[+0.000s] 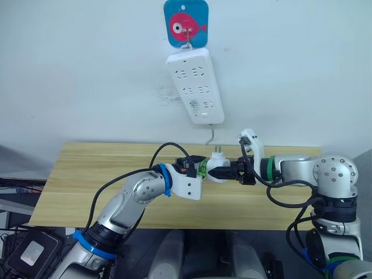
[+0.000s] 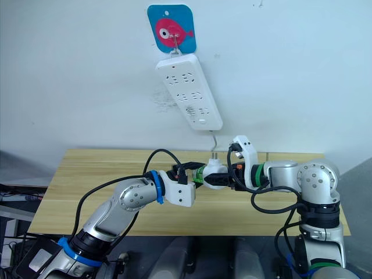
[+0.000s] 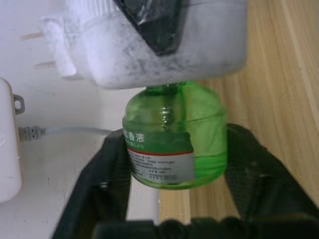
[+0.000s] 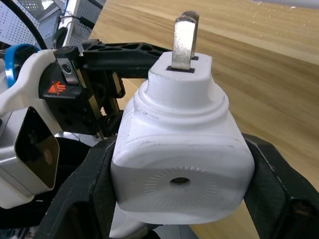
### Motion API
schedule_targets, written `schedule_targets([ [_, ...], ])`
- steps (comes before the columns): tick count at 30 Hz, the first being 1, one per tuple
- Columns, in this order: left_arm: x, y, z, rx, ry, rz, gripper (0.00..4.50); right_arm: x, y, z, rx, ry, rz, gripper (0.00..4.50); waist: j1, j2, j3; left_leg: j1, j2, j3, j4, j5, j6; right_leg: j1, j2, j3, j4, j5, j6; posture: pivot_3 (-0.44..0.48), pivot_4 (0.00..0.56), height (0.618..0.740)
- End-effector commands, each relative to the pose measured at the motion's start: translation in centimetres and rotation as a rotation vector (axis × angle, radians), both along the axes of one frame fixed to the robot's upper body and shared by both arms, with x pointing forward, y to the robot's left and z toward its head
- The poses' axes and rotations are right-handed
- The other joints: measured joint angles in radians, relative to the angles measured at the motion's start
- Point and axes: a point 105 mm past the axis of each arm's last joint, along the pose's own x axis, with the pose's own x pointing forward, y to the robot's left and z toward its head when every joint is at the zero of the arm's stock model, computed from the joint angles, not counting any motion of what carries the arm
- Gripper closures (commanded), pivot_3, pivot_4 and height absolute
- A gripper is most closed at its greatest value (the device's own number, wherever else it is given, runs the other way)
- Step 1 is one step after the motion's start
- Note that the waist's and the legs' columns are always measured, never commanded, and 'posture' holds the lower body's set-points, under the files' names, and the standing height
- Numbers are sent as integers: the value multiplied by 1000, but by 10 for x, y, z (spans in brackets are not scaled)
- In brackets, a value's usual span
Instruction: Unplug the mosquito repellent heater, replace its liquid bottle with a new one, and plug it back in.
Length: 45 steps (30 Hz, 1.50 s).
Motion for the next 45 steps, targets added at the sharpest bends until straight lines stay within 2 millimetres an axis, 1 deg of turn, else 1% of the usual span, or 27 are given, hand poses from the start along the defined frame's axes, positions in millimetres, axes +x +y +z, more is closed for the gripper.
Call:
schedule_targets([
  [1, -9, -11, 7, -16, -29, -49, 2290, -5, 5, 13, 47, -37, 42, 1524, 0, 0, 0, 0, 0, 0, 0, 0, 0, 0, 0, 0, 0, 0, 0, 156, 225, 740],
  [4, -9, -11, 7, -11, -28, -55, 2290, -6, 7, 14, 47, -41, 48, 1524, 0, 0, 0, 0, 0, 0, 0, 0, 0, 0, 0, 0, 0, 0, 0, 156, 225, 740],
  [6, -9, -11, 6, -9, -28, -56, 2290, -6, 9, 17, 50, -54, 58, 798, -1, 0, 0, 0, 0, 0, 0, 0, 0, 0, 0, 0, 0, 0, 0, 155, 224, 740],
  [8, -8, -10, 6, -8, -30, -54, 2290, -7, 10, 21, 67, -63, 63, 179, -2, 0, 0, 0, 0, 0, 0, 0, 0, 0, 0, 0, 0, 0, 0, 155, 223, 740],
  [9, -7, -9, 6, -10, -30, -50, 2290, -6, 10, 22, 74, -71, 60, 32, -2, 0, 0, 0, 0, 0, 0, 0, 0, 0, 0, 0, 0, 0, 0, 154, 223, 740],
  [11, -2, -6, 6, -56, -10, -11, 2290, -6, 6, 26, 61, -121, 46, 0, -1, 0, 0, 0, 0, 0, 0, 0, 0, 0, 0, 0, 0, 0, 0, 145, 223, 740],
  [13, 3, -5, 6, -149, 42, 44, 2290, -4, 1, 30, 52, -183, 16, 0, -1, 0, 0, 0, 0, 0, 0, 0, 0, 0, 0, 0, 0, 0, 0, 143, 222, 740],
  [16, 3, -11, 11, -312, 84, 49, 2290, -1, -5, 46, 101, -320, -28, 0, -2, 0, 0, 0, 0, 0, 0, 0, 0, 0, 0, 0, 0, 0, 0, 139, 219, 740],
  [17, 2, -11, 12, -336, 85, 43, 2290, -2, -5, 48, 115, -342, -30, 0, -3, 0, 0, 0, 0, 0, 0, 0, 0, 0, 0, 0, 0, 0, 0, 133, 218, 740],
  [19, 3, -8, 14, -442, 134, 74, 2290, -8, -6, 57, 164, -417, -41, 0, -8, 0, 0, 0, 0, 0, 0, 0, 0, 0, 0, -1, 0, 0, 0, 124, 218, 740],
  [21, 1, -9, 19, -520, 152, 68, 2290, -13, -6, 65, 203, -492, -73, 0, -9, 0, 0, 0, 0, -1, 0, 0, 0, 0, 0, 0, -1, 0, 0, 114, 217, 740],
  [22, 0, -9, 22, -552, 148, 59, 2290, -15, -5, 67, 214, -518, -80, 0, -10, 0, 0, 0, 0, -1, 0, 0, 0, 0, 0, 0, -1, 0, 0, 108, 216, 740],
  [25, 5, -8, 42, -770, 179, 110, 2290, -24, 0, 71, 217, -639, -111, 0, -14, -1, -1, 0, 0, -1, 0, 0, 0, 0, 0, 0, 0, 0, 0, 92, 209, 740],
  [28, 3, -11, 53, -902, 251, 93, 2290, -26, 5, 70, 230, -684, -139, 0, -20, -1, -1, 0, 0, -1, 1, 0, 0, 1, 0, 0, 0, 0, 1, 76, 205, 740],
  [30, 1, -14, 56, -965, 314, 84, 2290, -25, 9, 71, 248, -703, -152, 0, -26, -1, -2, 0, 0, -1, 1, 0, 0, 1, 1, 0, 0, 0, 1, 72, 203, 740],
  [36, -6, -20, 59, -1002, 412, 55, 2290, -13, 18, 79, 275, -751, -185, 0, -38, -1, -2, 0, 0, -1, 1, 0, -1, 1, 1, 0, 0, 0, 0, 66, 199, 740],
  [41, -6, -21, 61, -994, 419, 53, 2290, -7, 21, 83, 292, -766, -200, 0, -42, 0, -3, 0, 0, -1, 1, 0, -1, 1, 1, 0, 0, 0, 0, 71, 198, 740],
  [45, -5, -20, 60, -980, 404, 64, 2290, -6, 25, 79, 276, -762, -184, 0, -45, 0, -3, 0, 0, -1, 1, 0, -1, 1, 1, 0, 0, 0, 0, 74, 199, 740],
])
